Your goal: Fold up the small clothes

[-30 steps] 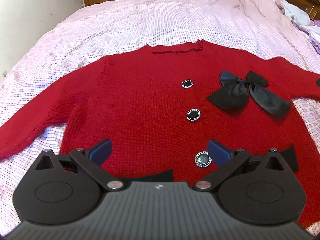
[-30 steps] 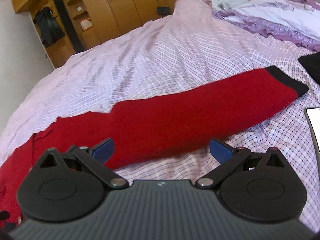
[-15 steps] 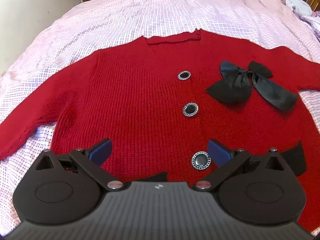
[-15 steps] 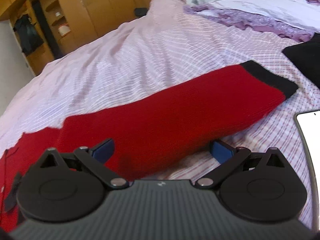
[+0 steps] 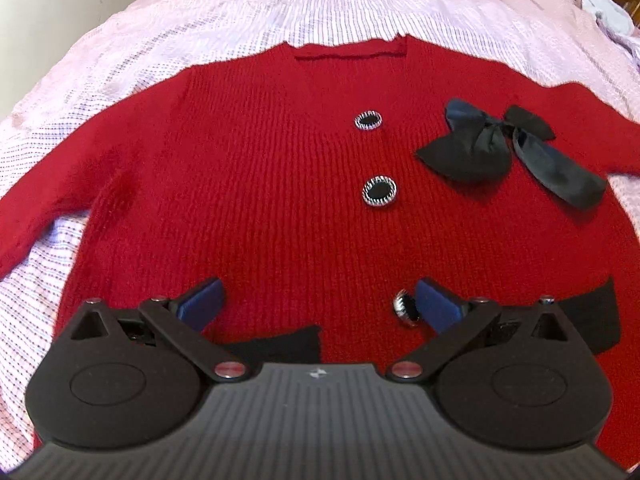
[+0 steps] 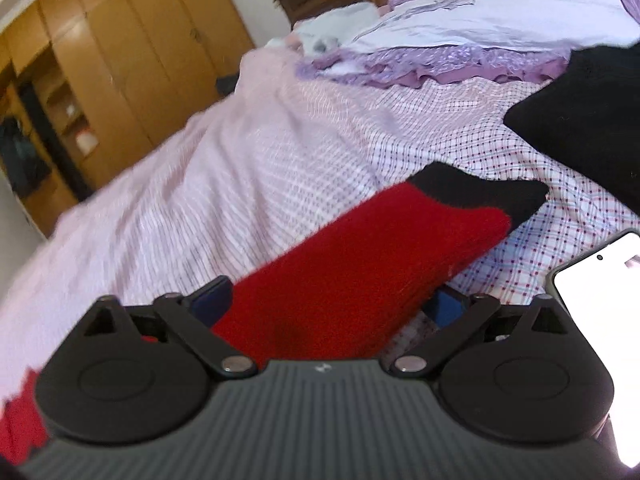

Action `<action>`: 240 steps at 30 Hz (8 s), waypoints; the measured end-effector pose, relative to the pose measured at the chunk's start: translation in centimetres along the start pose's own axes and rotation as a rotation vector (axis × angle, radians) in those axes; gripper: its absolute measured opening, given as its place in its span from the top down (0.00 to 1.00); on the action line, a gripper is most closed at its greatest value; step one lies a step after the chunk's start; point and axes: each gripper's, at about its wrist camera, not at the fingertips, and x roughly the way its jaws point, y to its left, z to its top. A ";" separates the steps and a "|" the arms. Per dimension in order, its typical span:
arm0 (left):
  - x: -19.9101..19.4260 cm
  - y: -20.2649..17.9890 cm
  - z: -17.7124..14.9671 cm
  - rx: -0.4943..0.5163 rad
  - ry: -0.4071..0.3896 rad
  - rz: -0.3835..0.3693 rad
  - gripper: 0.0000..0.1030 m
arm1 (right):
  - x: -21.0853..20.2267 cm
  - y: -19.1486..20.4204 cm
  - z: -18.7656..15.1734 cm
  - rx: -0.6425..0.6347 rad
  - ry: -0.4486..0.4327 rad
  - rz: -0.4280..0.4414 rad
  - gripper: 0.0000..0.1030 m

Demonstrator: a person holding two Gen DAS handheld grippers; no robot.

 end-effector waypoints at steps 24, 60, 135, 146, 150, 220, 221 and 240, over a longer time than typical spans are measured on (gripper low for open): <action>-2.0 1.7 0.0 0.033 -0.072 -0.002 0.00 | -9.7 8.0 0.8 -0.144 -0.092 0.265 0.87; -3.6 18.7 -0.9 -0.156 -0.125 0.137 0.00 | -13.4 34.1 -14.6 -0.333 0.036 0.579 0.87; 5.3 1.2 11.8 0.169 -0.265 -0.106 0.61 | -0.1 20.4 -10.4 -0.371 0.412 0.348 0.32; 4.3 8.9 10.0 -0.193 -0.256 -0.004 0.73 | 1.3 20.1 -10.2 -0.311 0.404 0.423 0.33; 5.1 10.8 8.8 -0.227 -0.184 -0.048 0.68 | 1.2 20.2 -10.3 -0.313 0.401 0.424 0.33; -2.3 23.4 2.2 -0.356 -0.182 0.150 0.55 | -9.5 19.6 -8.6 -0.258 0.335 0.471 0.49; -2.7 24.2 1.7 -0.371 -0.182 0.161 0.55 | -10.2 19.7 -8.9 -0.264 0.338 0.480 0.49; -3.9 33.9 -5.4 -0.734 -0.146 0.155 0.54 | -21.8 21.1 -13.7 -0.324 0.438 0.508 0.49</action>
